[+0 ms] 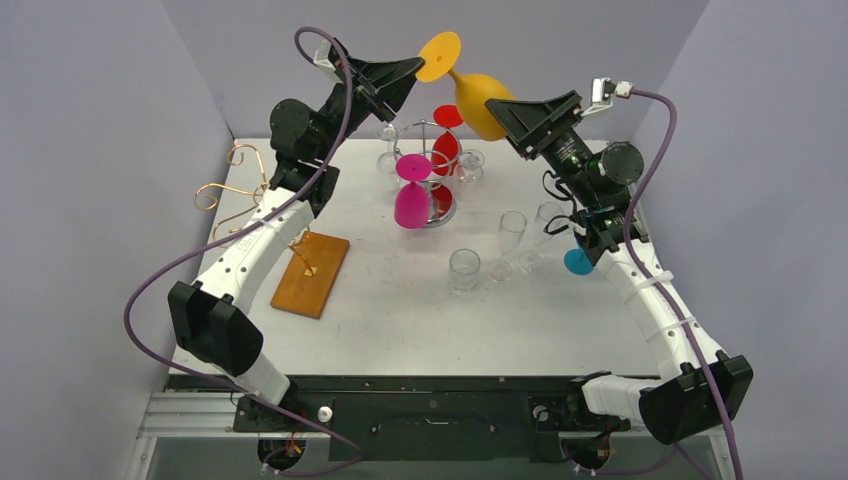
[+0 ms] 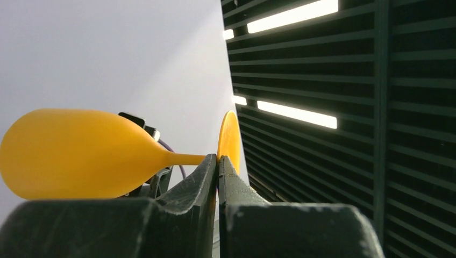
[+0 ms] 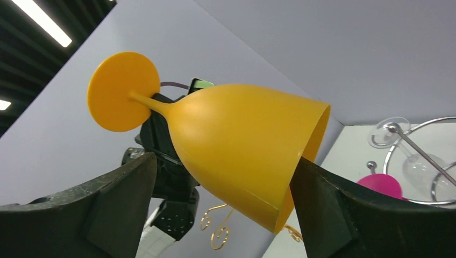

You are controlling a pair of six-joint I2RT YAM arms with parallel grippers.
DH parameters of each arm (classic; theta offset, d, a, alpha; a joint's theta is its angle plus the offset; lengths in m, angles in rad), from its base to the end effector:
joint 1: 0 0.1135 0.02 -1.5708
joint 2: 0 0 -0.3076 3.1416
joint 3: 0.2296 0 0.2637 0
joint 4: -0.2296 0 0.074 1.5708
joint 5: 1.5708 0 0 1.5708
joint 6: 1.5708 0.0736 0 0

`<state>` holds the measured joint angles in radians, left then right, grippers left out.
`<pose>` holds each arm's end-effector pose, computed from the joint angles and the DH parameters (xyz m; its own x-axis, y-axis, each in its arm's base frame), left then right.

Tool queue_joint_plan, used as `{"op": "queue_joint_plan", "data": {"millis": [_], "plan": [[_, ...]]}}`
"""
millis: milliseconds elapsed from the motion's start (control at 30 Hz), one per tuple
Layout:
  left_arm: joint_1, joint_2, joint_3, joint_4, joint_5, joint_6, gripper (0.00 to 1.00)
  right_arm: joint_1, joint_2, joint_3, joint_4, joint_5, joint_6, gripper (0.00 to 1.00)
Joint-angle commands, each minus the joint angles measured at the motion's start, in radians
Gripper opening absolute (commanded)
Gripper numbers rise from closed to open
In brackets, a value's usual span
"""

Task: Take the wine glass off the wine glass rack
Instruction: Place the wine glass at the center of the board.

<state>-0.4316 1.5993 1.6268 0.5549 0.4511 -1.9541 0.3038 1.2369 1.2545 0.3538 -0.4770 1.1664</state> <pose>0.3507 -0.1969 0.5652 -0.8427 -0.5308 0.0899 0.1989 -0.4621 -0.8642 0.2807 0.1234 0.5192 -0.4834 0.7044 -0.5198 -0.5836 0.1834 0.7911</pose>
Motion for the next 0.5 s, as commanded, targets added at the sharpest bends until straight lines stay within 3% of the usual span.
{"op": "queue_joint_plan", "data": {"millis": [0,67,167,333,367,400,467], "plan": [[-0.012,0.013,0.003,0.212,-0.032,-0.107,0.0,0.008,0.009,-0.021,0.263,-0.058,0.108,0.84],[-0.017,0.018,-0.005,0.238,-0.035,-0.126,0.0,0.008,0.012,-0.031,0.331,-0.067,0.149,0.8],[-0.021,0.02,-0.006,0.253,-0.028,-0.142,0.0,0.008,0.012,-0.035,0.4,-0.074,0.19,0.67],[-0.027,0.024,0.006,0.259,-0.01,-0.15,0.0,0.008,-0.004,-0.031,0.42,-0.077,0.207,0.28],[-0.028,0.026,0.013,0.26,-0.003,-0.148,0.03,0.008,-0.007,-0.028,0.417,-0.077,0.207,0.23],[-0.03,0.027,0.016,0.26,0.001,-0.145,0.05,0.008,-0.013,-0.026,0.409,-0.078,0.207,0.1],[-0.031,0.027,0.019,0.261,0.014,-0.137,0.18,0.007,-0.025,-0.024,0.393,-0.077,0.202,0.0]]}}
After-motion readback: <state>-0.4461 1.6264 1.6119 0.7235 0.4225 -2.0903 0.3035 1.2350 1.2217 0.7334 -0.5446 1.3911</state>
